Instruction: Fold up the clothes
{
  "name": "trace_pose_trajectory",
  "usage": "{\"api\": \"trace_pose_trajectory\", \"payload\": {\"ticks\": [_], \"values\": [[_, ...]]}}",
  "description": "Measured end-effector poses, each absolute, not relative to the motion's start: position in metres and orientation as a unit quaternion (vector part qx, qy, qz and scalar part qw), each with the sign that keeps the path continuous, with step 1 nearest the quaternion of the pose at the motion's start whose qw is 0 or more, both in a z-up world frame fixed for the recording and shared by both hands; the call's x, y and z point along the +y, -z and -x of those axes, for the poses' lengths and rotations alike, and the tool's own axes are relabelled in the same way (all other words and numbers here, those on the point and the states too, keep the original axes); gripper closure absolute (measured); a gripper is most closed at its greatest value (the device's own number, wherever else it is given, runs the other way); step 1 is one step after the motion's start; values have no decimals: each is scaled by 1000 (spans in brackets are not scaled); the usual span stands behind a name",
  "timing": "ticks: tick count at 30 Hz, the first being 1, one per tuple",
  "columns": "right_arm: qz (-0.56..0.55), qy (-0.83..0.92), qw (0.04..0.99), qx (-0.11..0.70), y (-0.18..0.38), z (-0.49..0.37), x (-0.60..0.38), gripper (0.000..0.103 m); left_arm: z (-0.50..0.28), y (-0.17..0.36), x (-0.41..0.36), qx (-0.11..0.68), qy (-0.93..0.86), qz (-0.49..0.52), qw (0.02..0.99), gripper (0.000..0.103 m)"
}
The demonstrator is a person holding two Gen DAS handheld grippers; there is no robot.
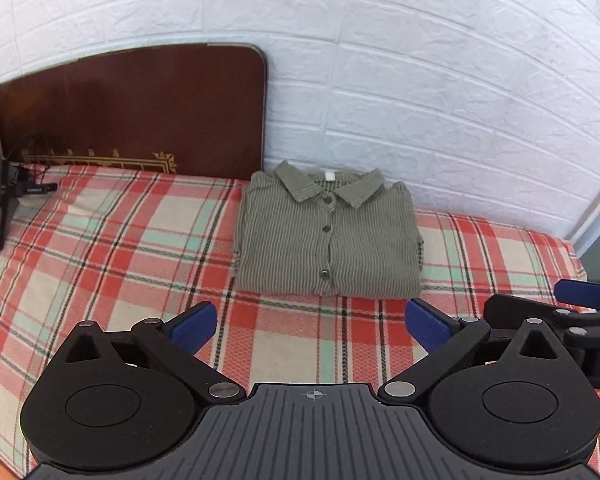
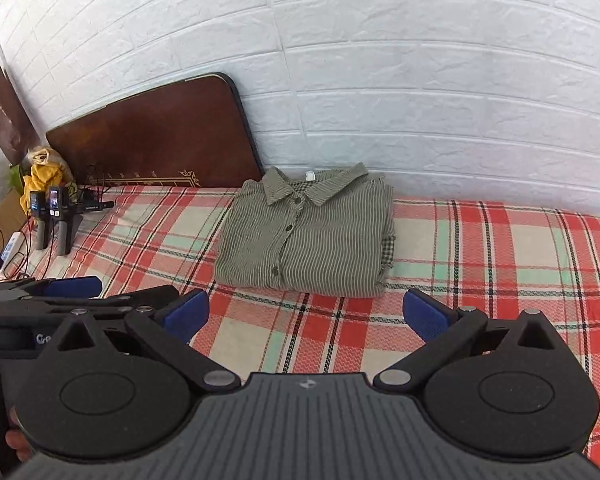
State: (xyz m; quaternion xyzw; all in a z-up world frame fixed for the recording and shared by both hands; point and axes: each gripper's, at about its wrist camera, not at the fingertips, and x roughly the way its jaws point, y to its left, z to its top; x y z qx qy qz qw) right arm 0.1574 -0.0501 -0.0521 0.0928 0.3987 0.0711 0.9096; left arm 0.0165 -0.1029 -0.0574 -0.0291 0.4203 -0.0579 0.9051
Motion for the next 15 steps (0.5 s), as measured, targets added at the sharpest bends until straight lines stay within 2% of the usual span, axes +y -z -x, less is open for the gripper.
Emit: {"api": "trace_pose_trajectory", "payload": {"ticks": [15], "values": [[-61, -57, 898, 432, 65, -178, -42, 1, -42, 65, -89, 436, 58, 36, 897, 0]]}}
